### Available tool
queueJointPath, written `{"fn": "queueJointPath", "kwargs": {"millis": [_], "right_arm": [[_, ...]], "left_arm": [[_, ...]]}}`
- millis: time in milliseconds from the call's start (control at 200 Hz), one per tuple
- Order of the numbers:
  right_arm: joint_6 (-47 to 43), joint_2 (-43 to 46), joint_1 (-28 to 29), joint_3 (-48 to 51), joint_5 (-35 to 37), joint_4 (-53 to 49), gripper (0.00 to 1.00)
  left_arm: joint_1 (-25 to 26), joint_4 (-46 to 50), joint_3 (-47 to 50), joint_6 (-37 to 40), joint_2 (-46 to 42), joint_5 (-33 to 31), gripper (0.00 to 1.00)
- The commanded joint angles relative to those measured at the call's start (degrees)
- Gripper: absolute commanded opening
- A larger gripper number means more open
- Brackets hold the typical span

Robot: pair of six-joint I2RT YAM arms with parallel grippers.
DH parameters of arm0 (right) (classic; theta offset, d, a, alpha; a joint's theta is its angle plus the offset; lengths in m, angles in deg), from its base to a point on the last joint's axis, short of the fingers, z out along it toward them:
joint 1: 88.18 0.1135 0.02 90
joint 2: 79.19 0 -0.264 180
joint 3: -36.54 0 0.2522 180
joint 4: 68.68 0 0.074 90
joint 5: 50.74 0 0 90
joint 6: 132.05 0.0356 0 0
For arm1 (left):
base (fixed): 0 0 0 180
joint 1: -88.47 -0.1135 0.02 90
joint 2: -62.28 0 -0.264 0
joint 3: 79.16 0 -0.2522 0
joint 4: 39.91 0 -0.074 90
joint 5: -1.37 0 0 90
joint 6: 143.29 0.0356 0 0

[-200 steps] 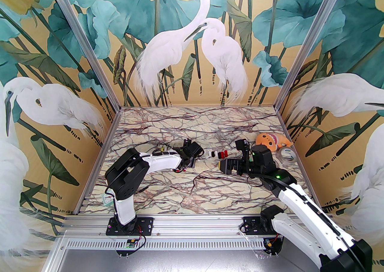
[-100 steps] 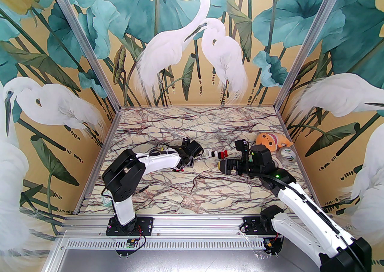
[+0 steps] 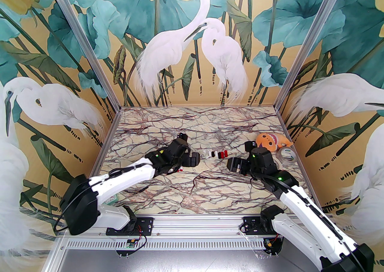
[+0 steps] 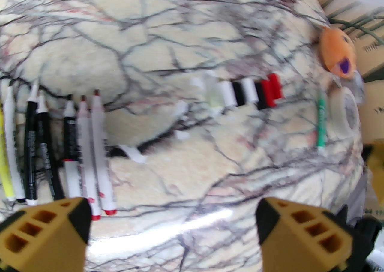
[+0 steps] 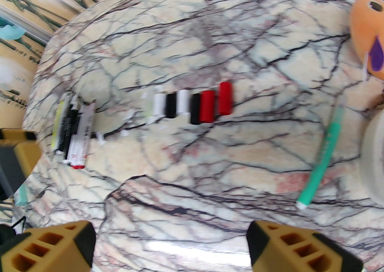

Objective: Open the pen caps

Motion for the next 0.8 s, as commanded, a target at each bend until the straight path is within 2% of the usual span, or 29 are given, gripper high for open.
{"fn": "queueJointPath", "kwargs": {"millis": [0, 140, 380, 590, 795], "right_arm": [[2.38, -2.35, -0.96, -2.23, 6.86, -3.33, 0.68], [2.5, -6.74, -5.19, -3.16, 8.3, -3.57, 0.65], [0.77, -16.14, -13.54, -5.04, 11.05, -0.28, 0.52], [-1.29, -24.26, -19.1, -7.19, 10.15, 4.43, 0.44], [-2.65, -32.05, -20.96, -9.72, 8.74, 8.01, 0.41]], "left_arm": [[-0.36, -10.56, 4.68, 1.79, -5.32, 12.88, 1.0], [-0.45, -19.39, 10.33, 2.47, -11.08, 20.4, 1.0], [-0.53, -24.41, 13.98, 2.59, -14.85, 29.0, 0.99], [-0.53, -24.25, 14.99, 2.14, -15.12, 28.56, 0.99], [-0.51, -25.48, 15.73, -0.03, -13.68, 28.14, 1.0]]}}
